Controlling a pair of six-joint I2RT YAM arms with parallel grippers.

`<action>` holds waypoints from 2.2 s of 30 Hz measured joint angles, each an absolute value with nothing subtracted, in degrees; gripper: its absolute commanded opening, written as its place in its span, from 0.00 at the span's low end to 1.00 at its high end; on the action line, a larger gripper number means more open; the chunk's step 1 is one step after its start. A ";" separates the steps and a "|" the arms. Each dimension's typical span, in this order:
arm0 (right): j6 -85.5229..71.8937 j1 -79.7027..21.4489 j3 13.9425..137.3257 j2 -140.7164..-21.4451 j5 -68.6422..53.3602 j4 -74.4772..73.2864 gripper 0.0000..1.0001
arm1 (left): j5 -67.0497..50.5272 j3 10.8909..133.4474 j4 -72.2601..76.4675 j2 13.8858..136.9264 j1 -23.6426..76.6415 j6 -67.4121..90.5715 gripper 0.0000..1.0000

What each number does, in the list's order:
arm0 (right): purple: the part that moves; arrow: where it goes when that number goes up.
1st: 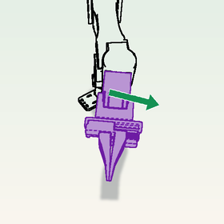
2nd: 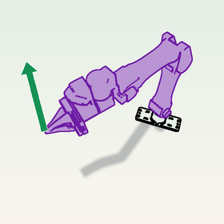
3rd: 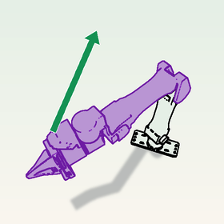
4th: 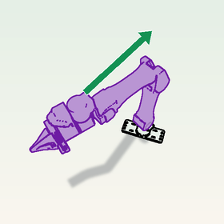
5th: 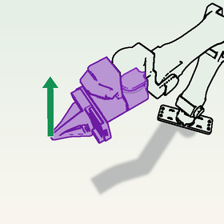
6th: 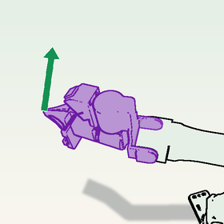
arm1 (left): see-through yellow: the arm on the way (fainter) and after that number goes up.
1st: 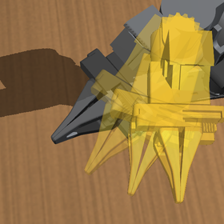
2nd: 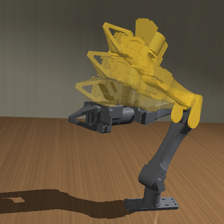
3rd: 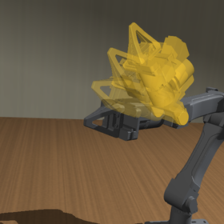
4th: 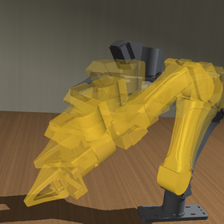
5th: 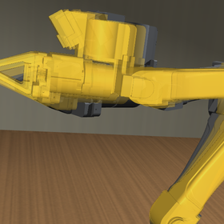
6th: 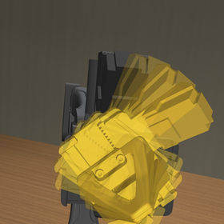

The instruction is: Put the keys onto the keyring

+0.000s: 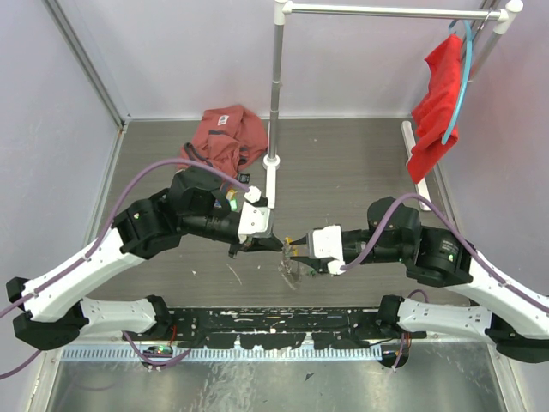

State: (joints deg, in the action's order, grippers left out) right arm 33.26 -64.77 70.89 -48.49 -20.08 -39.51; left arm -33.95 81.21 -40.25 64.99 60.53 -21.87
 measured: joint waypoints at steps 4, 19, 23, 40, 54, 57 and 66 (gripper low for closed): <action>32.97 -64.77 70.89 -47.29 -18.74 -39.48 0.36 | -33.47 81.23 -40.45 65.10 60.53 -21.87 0.00; 24.27 -64.77 63.96 -43.83 -14.46 -30.50 0.36 | -32.75 81.01 -39.05 64.58 60.53 -20.45 0.00; 22.13 -64.77 63.02 -42.87 -14.90 -27.68 0.36 | -32.64 78.54 -34.72 62.17 60.53 -18.06 0.00; 18.24 -64.77 60.88 -43.77 -16.82 -21.30 0.09 | -32.69 76.36 -29.43 60.10 60.53 -14.26 0.00; 19.57 -64.77 66.50 -46.94 -15.88 -30.63 0.01 | -32.69 76.18 -28.95 59.57 60.51 -14.02 0.33; 19.84 -64.77 71.09 -49.56 -15.62 -37.50 0.01 | -32.42 75.48 -28.49 58.94 60.53 -13.82 0.33; 17.76 -64.77 85.49 -58.33 -14.20 -56.05 0.01 | -30.59 70.54 -25.85 58.89 60.53 -12.80 0.36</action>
